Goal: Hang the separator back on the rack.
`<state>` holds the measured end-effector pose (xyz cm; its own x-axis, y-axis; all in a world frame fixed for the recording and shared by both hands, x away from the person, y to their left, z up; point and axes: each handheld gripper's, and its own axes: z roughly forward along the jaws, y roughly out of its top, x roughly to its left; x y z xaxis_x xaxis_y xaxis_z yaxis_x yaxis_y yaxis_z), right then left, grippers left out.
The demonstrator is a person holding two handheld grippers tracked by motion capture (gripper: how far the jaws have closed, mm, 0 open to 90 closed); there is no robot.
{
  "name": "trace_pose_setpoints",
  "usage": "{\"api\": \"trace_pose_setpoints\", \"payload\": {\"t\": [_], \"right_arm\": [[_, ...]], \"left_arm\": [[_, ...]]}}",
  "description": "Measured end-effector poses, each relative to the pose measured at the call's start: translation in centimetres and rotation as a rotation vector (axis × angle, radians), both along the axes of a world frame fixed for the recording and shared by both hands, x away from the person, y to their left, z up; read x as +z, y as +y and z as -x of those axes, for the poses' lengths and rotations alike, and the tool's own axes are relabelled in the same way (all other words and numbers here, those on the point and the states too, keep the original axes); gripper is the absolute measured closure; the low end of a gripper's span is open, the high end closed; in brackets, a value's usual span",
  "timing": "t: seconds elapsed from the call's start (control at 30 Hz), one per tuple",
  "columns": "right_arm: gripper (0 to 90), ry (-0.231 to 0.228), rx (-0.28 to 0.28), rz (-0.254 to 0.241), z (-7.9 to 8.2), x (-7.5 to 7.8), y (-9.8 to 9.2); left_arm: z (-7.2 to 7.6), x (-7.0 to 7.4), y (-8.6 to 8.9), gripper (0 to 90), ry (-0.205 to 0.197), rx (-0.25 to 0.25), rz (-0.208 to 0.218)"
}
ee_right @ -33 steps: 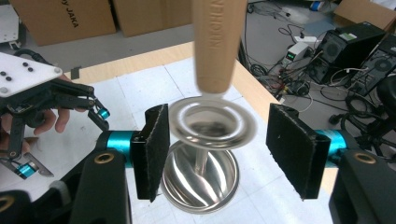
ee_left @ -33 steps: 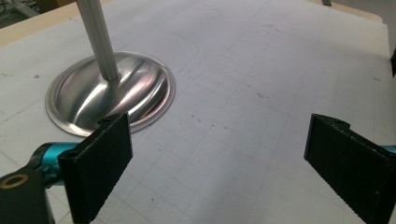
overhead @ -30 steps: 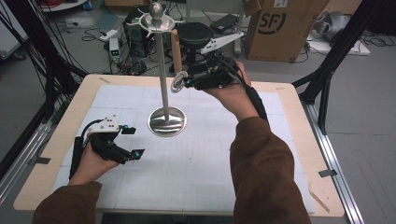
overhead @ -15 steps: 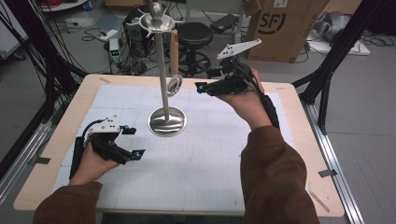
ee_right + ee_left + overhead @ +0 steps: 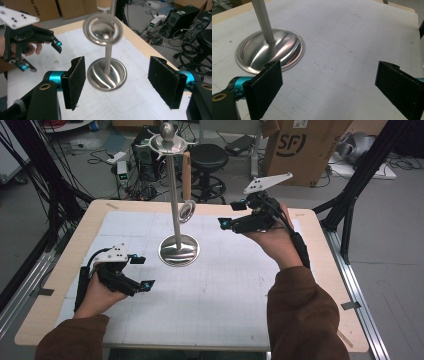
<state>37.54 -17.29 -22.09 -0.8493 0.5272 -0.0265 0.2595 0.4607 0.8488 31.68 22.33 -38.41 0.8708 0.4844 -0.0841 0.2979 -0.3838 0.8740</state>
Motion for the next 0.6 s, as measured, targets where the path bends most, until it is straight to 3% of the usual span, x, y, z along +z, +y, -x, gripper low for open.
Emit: {"api": "trace_pose_setpoints", "payload": {"t": [0.6], "right_arm": [[27.8, -0.002, -0.017, -0.028, 2.1, -1.5, -3.3]], "left_arm": [[0.0, -0.1, -0.1, 7.8, 0.002, -0.007, -0.001]]}}
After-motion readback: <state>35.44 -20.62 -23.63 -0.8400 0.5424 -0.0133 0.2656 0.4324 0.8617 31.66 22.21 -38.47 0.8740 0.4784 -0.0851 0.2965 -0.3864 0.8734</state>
